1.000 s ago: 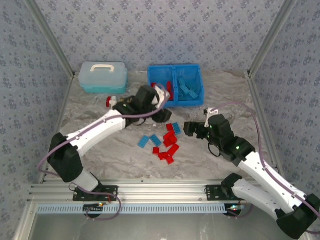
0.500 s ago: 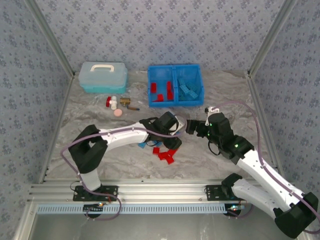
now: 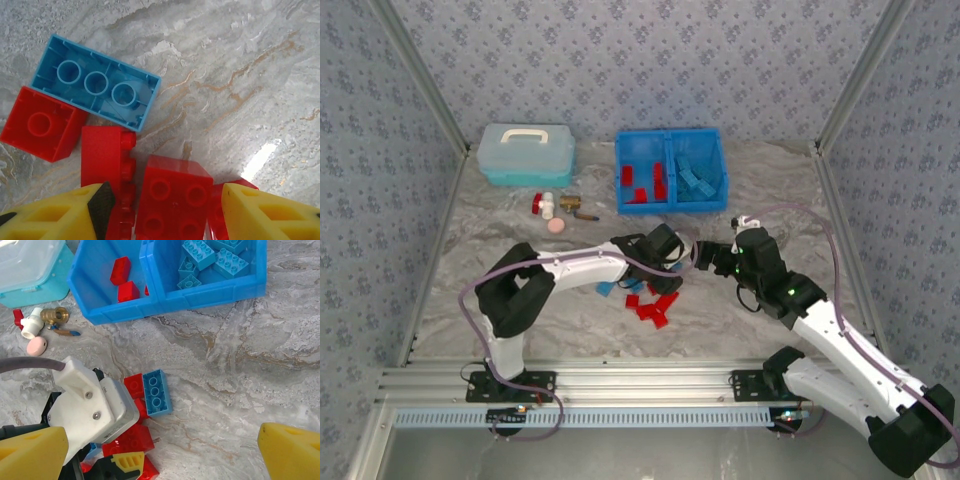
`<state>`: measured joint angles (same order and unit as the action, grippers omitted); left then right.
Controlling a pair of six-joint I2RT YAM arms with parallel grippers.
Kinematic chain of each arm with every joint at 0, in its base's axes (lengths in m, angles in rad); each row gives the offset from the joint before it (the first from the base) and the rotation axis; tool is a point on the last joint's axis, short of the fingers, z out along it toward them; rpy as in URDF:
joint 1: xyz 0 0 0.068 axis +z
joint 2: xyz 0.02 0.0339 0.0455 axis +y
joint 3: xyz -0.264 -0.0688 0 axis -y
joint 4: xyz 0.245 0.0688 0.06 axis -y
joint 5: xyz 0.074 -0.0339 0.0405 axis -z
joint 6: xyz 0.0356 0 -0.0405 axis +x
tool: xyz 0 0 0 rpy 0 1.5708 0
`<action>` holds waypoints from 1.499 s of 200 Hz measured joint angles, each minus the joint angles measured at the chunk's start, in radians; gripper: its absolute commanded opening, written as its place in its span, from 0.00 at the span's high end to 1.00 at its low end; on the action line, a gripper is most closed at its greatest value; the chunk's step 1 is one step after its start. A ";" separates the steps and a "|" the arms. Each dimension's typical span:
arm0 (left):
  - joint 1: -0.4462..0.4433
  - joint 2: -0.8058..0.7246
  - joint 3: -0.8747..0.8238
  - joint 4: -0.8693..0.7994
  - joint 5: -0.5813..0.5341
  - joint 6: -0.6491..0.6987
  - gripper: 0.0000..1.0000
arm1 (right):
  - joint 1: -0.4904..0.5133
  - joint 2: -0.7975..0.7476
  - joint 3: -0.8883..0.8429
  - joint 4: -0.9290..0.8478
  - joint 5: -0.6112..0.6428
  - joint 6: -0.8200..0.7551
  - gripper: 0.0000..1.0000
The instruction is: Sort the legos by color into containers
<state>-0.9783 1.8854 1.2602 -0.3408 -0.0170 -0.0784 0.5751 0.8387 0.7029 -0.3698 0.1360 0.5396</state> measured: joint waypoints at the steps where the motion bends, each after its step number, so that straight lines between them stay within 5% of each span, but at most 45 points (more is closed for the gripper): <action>1: 0.000 0.002 0.002 0.000 0.000 0.000 0.46 | 0.000 0.000 0.000 0.000 0.000 0.000 0.00; 59: -0.031 0.016 0.016 0.002 -0.010 0.011 0.52 | -0.002 0.000 -0.004 0.000 0.000 0.006 0.00; 106: -0.041 0.015 0.009 -0.008 -0.010 0.015 0.45 | -0.002 0.000 -0.019 0.001 0.000 0.014 0.00; 156: -0.041 0.014 0.001 0.002 -0.002 0.014 0.61 | -0.002 0.000 -0.031 0.008 -0.001 0.022 0.00; 239: -0.042 0.020 0.008 -0.003 0.009 0.019 0.68 | -0.008 0.000 -0.031 0.002 0.000 0.022 0.00; 300: 0.115 -0.021 0.219 -0.074 -0.014 0.042 0.70 | -0.008 -0.005 -0.031 0.003 0.000 0.022 0.00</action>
<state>-0.8635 1.8645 1.4792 -0.4152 -0.0307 -0.0364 0.5671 0.8341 0.6720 -0.3668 0.1356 0.5617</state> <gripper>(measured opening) 0.324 0.999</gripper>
